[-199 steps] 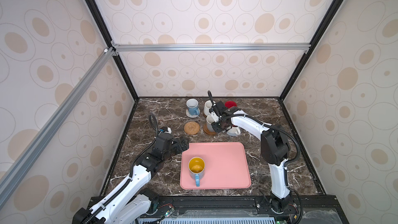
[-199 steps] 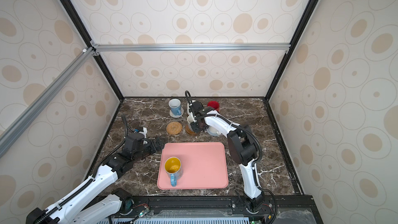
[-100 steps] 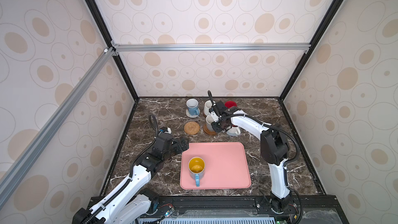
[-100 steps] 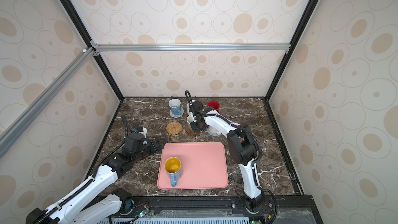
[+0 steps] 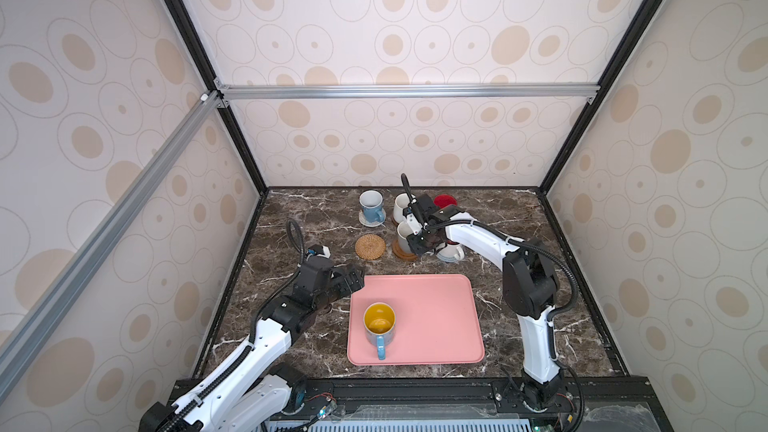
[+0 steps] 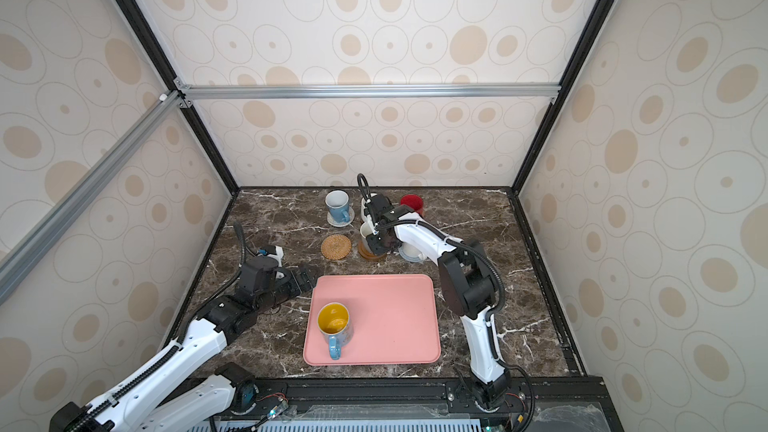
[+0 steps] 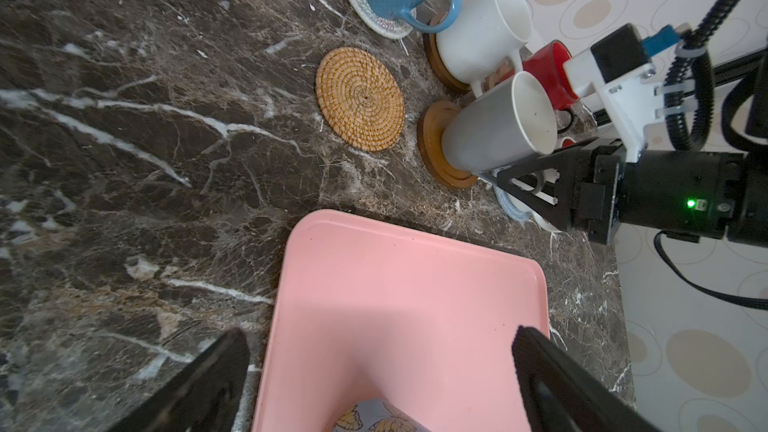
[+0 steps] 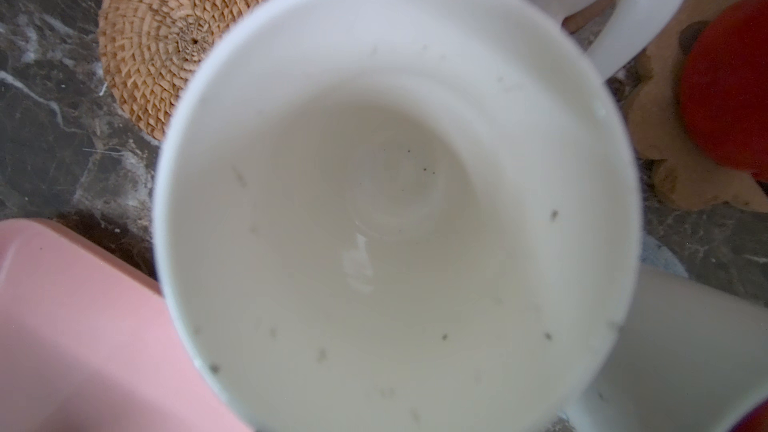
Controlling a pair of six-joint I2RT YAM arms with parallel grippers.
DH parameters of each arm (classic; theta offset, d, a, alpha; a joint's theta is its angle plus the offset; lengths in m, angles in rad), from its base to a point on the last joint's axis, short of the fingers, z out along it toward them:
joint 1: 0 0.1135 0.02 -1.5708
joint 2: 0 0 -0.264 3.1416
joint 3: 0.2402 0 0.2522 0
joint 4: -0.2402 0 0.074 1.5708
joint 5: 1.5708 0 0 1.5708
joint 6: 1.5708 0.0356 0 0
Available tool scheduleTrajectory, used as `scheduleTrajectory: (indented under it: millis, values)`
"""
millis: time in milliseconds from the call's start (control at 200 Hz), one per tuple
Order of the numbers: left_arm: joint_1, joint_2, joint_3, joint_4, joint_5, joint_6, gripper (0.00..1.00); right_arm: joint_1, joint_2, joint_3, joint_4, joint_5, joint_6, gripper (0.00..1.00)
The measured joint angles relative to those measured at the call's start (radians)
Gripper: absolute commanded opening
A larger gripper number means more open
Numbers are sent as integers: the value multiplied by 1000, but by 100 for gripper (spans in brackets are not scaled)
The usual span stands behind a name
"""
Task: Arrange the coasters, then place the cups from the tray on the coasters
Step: 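Lower the white mug onto the wooden coaster, then open the right gripper and raise it away from the white mug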
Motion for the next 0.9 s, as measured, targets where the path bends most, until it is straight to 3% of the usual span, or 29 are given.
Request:
scheduleTrajectory:
  millis: [380, 635, 900]
  values:
    - [0, 2, 25, -31, -6, 16, 100, -1, -129, -42, 0, 24, 7, 56]
    - [0, 23, 70, -46, -10, 46, 100, -6, -299, -154, 5, 55, 35, 59]
    - [0, 83, 143, -69, -11, 99, 100, -17, -590, -440, 43, 79, 141, 59]
